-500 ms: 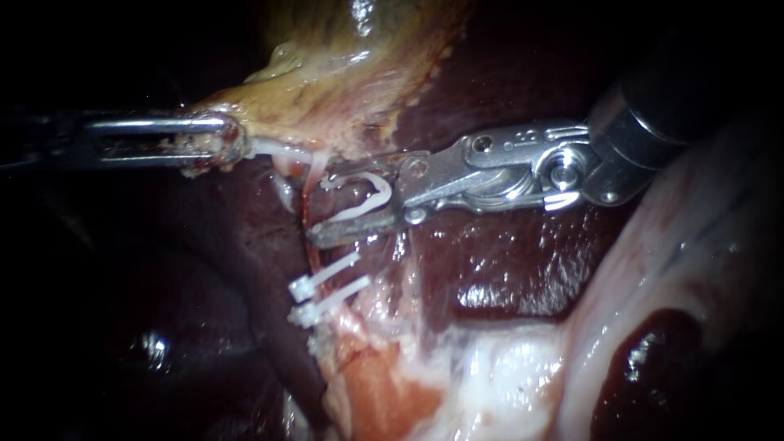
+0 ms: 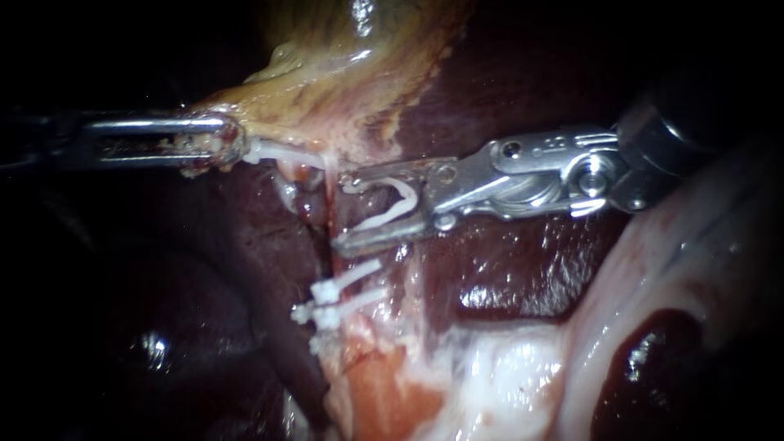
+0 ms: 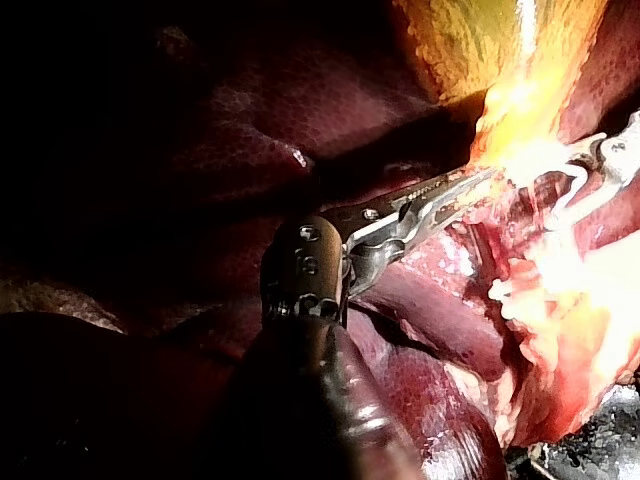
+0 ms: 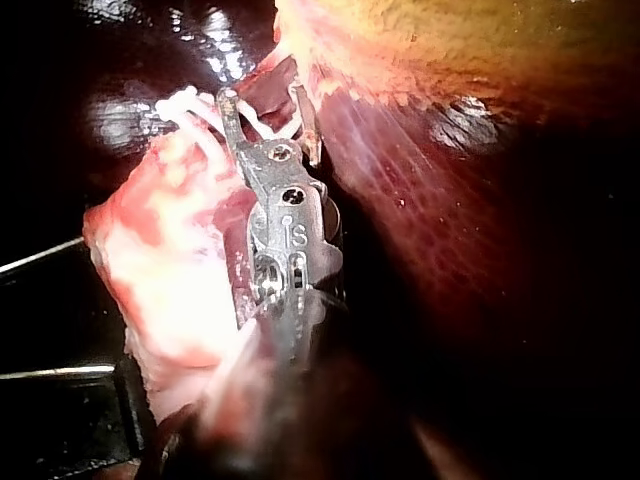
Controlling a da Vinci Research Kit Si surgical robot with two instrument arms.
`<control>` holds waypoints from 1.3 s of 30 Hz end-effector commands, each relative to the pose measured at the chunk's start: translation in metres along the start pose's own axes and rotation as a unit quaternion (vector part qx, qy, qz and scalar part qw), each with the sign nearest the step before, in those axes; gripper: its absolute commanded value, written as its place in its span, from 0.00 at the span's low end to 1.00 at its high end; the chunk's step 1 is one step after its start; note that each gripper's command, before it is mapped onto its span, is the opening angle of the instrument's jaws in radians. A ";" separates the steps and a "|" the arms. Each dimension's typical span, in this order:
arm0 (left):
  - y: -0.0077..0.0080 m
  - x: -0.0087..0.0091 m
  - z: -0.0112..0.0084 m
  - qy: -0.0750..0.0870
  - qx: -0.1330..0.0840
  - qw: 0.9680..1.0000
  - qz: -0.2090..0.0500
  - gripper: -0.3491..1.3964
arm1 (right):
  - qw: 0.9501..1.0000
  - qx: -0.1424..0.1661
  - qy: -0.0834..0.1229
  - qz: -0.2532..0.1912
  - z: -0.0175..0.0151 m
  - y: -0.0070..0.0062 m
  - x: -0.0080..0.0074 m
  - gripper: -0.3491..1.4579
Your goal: Clipping third clip right tube
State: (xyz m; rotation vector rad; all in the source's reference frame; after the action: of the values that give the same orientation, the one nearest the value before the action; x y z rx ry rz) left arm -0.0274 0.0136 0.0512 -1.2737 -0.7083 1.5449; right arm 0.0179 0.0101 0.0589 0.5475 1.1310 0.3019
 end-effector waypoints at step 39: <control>0.0001 0.0000 0.0001 0.000 -0.001 1.000 0.000 0.00 | 0.989 0.060 0.073 0.113 0.0053 -0.0020 0.0026 0.46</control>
State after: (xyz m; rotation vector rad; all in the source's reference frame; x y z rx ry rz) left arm -0.0275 0.0136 0.0512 -1.2755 -0.7103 1.5447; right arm 0.0238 0.0083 0.0575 0.7790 1.2397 0.4816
